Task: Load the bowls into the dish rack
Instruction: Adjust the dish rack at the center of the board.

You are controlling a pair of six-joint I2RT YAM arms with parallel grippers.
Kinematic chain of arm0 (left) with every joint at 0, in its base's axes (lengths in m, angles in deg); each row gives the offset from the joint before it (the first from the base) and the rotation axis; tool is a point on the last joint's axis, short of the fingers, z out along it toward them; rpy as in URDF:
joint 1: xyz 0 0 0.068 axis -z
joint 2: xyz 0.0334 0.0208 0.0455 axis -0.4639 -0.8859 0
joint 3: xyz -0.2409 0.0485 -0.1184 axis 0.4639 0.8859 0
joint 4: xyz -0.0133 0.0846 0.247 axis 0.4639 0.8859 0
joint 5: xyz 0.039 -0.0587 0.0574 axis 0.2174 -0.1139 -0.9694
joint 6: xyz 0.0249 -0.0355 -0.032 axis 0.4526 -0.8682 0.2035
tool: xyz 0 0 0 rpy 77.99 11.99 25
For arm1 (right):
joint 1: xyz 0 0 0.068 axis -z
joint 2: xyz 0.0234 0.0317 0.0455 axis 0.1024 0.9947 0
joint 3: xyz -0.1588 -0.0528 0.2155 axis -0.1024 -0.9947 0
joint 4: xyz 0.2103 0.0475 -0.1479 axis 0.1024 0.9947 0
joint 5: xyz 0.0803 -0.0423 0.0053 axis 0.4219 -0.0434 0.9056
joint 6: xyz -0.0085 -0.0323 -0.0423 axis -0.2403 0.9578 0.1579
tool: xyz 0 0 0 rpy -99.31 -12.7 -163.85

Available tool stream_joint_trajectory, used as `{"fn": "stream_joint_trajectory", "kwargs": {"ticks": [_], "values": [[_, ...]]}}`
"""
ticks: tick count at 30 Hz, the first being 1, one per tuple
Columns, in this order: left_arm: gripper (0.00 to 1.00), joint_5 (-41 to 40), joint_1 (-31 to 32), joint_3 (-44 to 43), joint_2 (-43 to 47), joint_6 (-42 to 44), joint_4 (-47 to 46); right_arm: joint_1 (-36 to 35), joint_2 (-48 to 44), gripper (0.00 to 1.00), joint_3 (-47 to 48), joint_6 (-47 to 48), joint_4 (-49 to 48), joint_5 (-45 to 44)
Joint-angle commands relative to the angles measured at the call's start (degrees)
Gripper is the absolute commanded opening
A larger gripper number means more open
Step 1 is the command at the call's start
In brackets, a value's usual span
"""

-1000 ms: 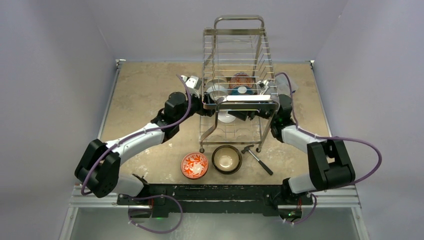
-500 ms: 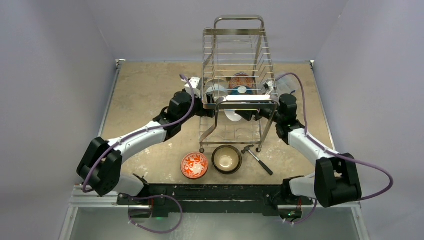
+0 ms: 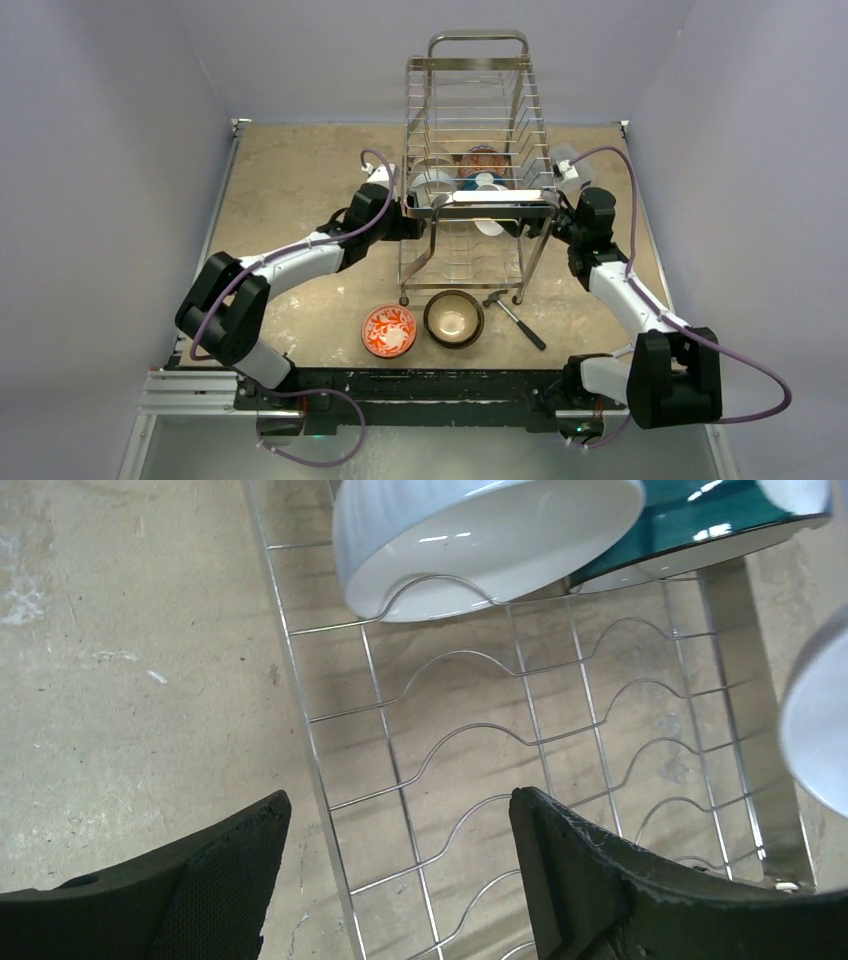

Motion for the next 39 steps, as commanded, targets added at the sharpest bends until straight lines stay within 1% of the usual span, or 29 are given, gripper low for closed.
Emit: {"fn": "stream_joint_trajectory", "kwargs": {"ticks": [1, 5, 10, 14, 18, 21, 22, 23, 28, 30, 32, 39], "values": [[0.77, 0.2, -1.2, -3.0, -2.4, -2.6, 1.7, 0.1, -1.9, 0.00, 0.2, 2.6, -0.2, 0.1], [0.69, 3.0, -2.7, -4.8, -5.8, -3.1, 3.5, 0.1, -2.9, 0.00, -0.7, 3.2, -3.8, 2.3], [0.54, 3.3, -3.2, -6.6, -8.4, -1.3, 5.3, 0.1, -3.3, 0.00, -0.8, 4.7, -1.7, -2.9], [0.41, 2.3, -3.3, -7.7, -8.7, 1.6, 6.0, 0.1, -4.1, 0.00, -3.0, 3.7, -5.1, -5.0], [0.26, 2.0, -3.2, -9.4, -10.0, 4.9, 8.6, 0.1, -4.7, 0.00, -3.7, 3.5, -5.9, -7.2], [0.11, 3.3, -3.2, -11.5, -12.0, 7.5, 9.9, 0.0, -4.5, 0.00, -3.6, 3.6, -5.6, -7.4], [0.03, 3.4, -3.1, -12.3, -12.8, 8.0, 10.6, 0.0, -4.6, 0.00, -3.5, 3.9, -5.6, -7.2], [0.00, 3.4, -3.2, -13.4, -13.6, 8.5, 11.8, -0.1, -4.6, 0.00, -3.5, 4.2, -5.5, -7.3], [0.00, 5.0, -3.0, -15.5, -15.3, 13.2, 13.3, -0.8, -4.9, 0.00, -3.7, 6.7, -5.2, -6.9], [0.00, 3.8, -3.0, -15.4, -14.7, 15.4, 13.3, -1.2, -5.3, 0.00, -4.0, 7.3, -5.3, -6.8], [0.00, 0.9, -3.0, -14.9, -13.7, 17.7, 12.9, -1.8, -5.6, 0.00, -4.2, 8.0, -5.3, -7.2], [0.00, -2.8, -2.9, -12.4, -10.4, 25.7, 11.0, -5.6, -6.5, 0.00, -4.0, 11.7, -4.7, -12.4]]}}
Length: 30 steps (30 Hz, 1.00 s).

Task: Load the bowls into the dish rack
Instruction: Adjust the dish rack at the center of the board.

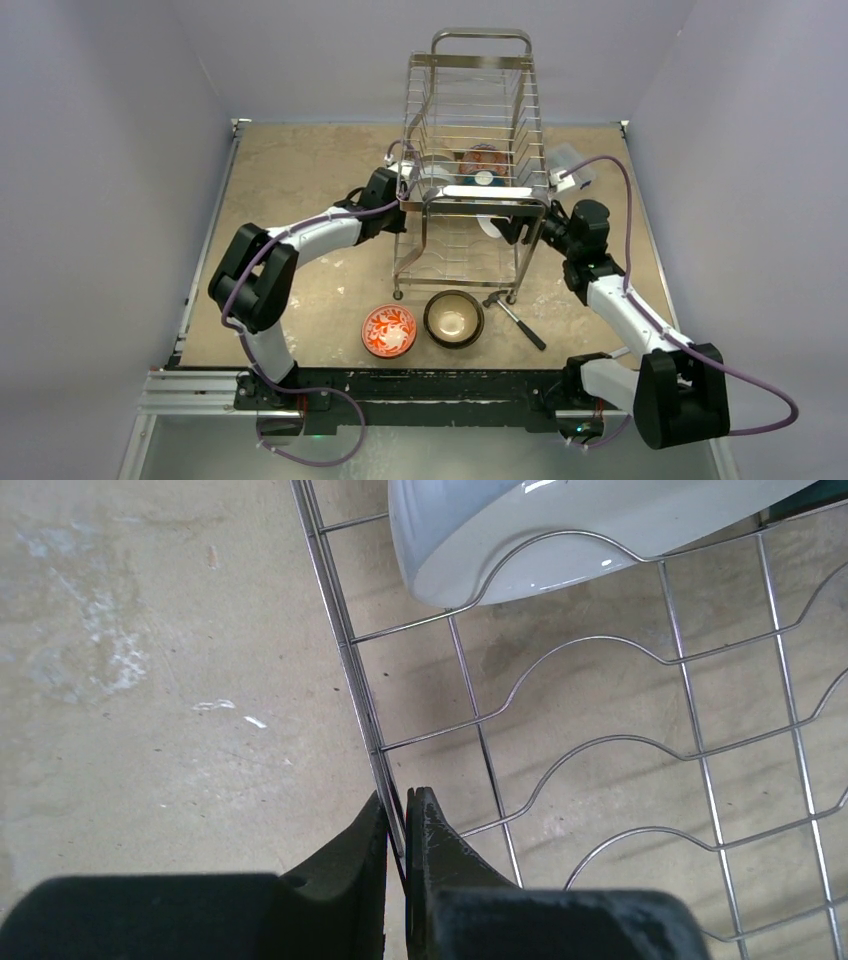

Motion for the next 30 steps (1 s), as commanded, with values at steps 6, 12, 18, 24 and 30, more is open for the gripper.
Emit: {"fn": "stream_joint_trajectory", "kwargs": {"ticks": [6, 12, 18, 24, 30], "values": [[0.00, -7.2, -0.3, 4.4, 6.4, 12.1, -5.2, -4.1, -0.9, 0.00, -0.5, 5.5, -5.8, -4.4], [0.03, -9.6, -0.4, 3.9, 7.6, 9.6, -5.3, -5.4, -0.9, 0.00, -0.4, 7.6, -5.5, -5.8], [0.45, -11.9, -0.4, 3.5, 10.5, 7.8, -4.8, -5.5, -2.1, 0.00, -1.9, 12.6, -8.5, -5.6], [0.85, -10.4, -0.4, 5.8, 14.8, 7.2, -6.3, -5.5, -3.8, 0.00, -4.0, 16.4, -12.6, -6.7], [0.92, -7.8, -0.5, 6.2, 16.5, 6.5, -7.0, -5.5, -1.3, 0.00, -1.4, 22.3, -9.9, -2.1]]}}
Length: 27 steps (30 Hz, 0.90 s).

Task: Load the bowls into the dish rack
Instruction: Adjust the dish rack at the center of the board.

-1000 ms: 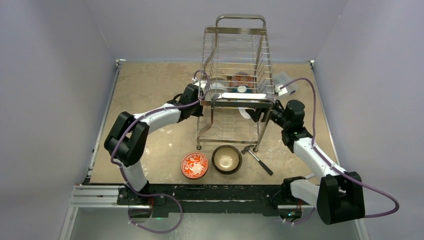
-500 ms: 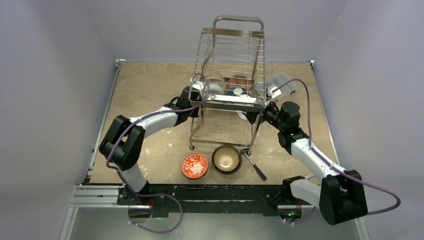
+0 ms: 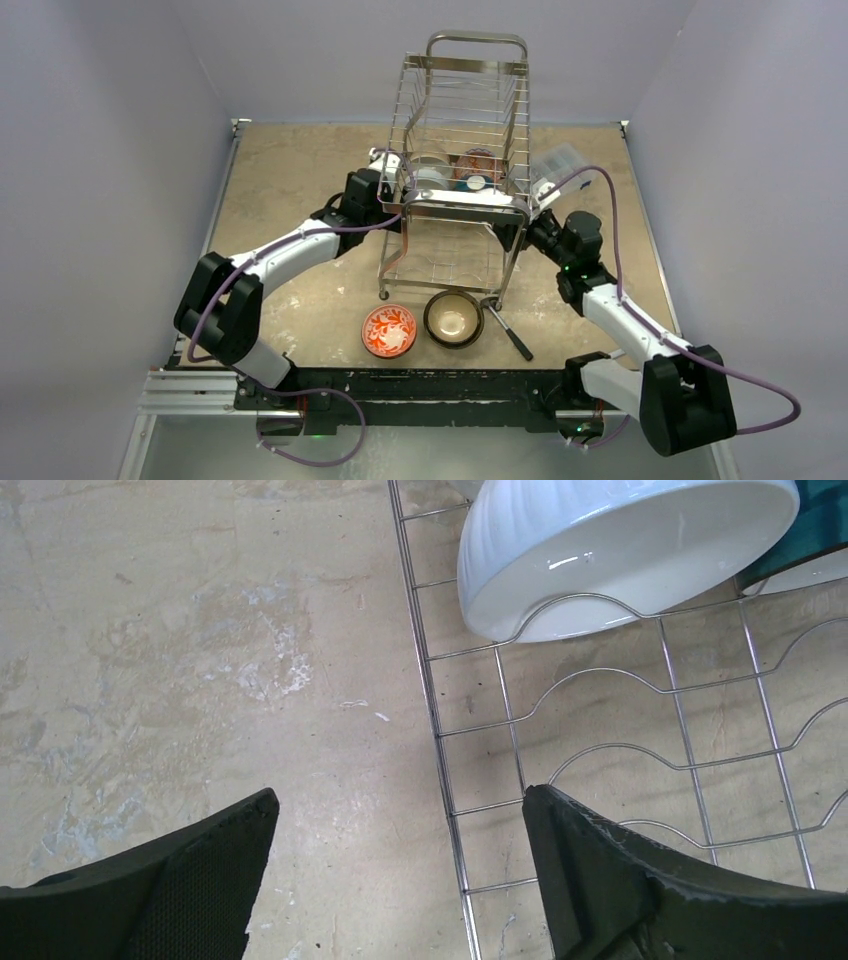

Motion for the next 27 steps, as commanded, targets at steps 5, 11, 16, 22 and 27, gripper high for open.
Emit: {"fn": "stream_joint_trajectory", "kwargs": {"ticks": [5, 11, 16, 22, 27], "values": [[0.97, 5.4, -0.3, -0.4, 4.4, -0.5, -4.5, -0.3, 3.6, 0.00, 5.7, 10.5, 0.2, 6.7], [0.98, 8.3, -0.3, 0.1, 5.1, -0.3, -6.9, -0.5, 5.2, 0.00, 7.4, 15.8, 2.6, 7.4], [0.98, 8.7, -0.3, -0.3, 4.7, -0.7, -6.7, -1.2, 6.1, 0.00, 8.7, 20.0, 4.7, 5.9], [0.98, 9.0, -0.3, -0.3, 4.7, -0.9, -6.7, -2.5, 6.5, 0.00, 9.3, 24.0, 6.3, 5.1], [0.98, 9.7, -0.3, -0.4, 4.5, -0.9, -6.6, -3.1, 6.4, 0.00, 8.6, 27.7, 5.9, 6.0]]}}
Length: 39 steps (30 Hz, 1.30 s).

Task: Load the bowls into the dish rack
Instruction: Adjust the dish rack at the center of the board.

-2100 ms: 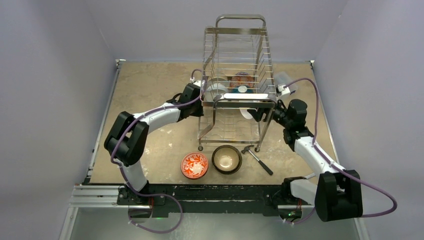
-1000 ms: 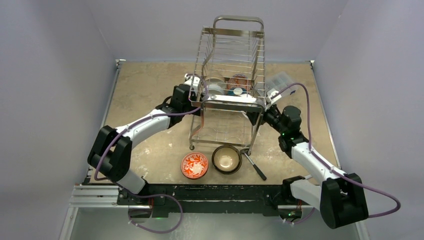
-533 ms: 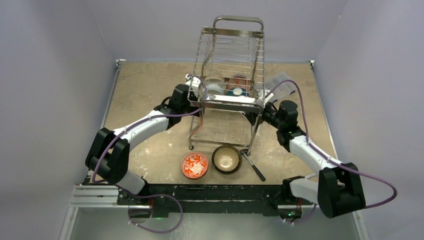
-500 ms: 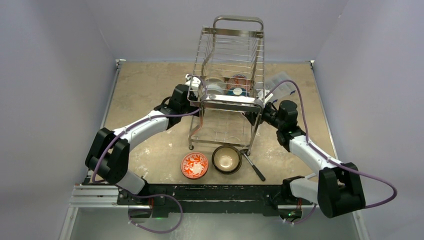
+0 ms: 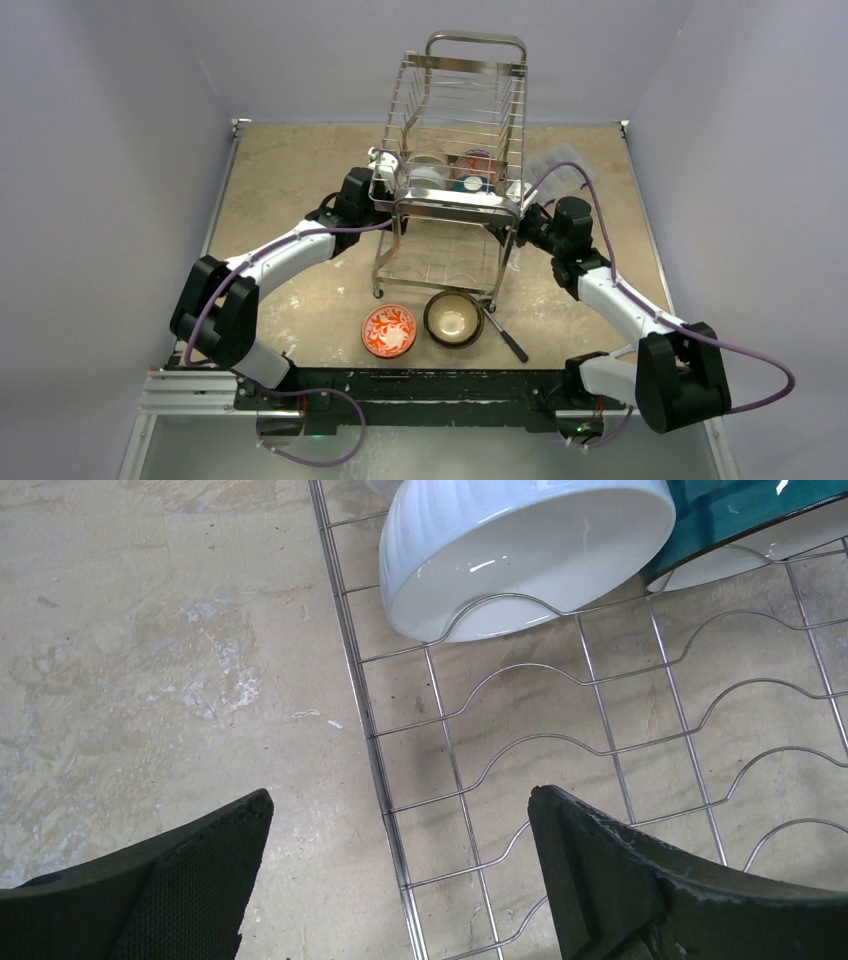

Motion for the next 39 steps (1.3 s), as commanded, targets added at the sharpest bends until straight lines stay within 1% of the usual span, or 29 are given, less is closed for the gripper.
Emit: {"fn": "stream_joint_trajectory", "kwargs": {"ticks": [1, 7, 12, 18, 23, 39], "values": [[0.98, 1.3, 0.7, -1.4, 3.0, -0.9, -5.3, -2.3, -0.2, 0.00, 2.3, 8.3, -2.5, 1.1], [0.98, 1.6, 0.7, -1.4, 3.1, -0.8, -5.2, -2.4, 0.3, 0.00, 0.2, 14.4, -5.9, 3.5], [0.98, 1.9, 0.6, -1.4, 3.1, -0.8, -5.2, -2.4, 2.7, 0.00, -1.1, 18.7, -10.2, 5.5], [0.98, 2.1, 0.6, -1.5, 3.1, -0.8, -5.1, -2.4, 5.8, 0.00, 0.8, 21.0, -8.1, 9.8], [0.97, 2.3, 0.6, -1.6, 3.1, -0.8, -5.1, -2.4, 7.9, 0.00, 1.3, 23.5, -6.7, 11.7], [0.96, 2.7, 0.6, -1.6, 3.2, -0.9, -5.0, -2.4, 11.9, 0.00, 5.1, 27.0, -2.7, 11.8]]}}
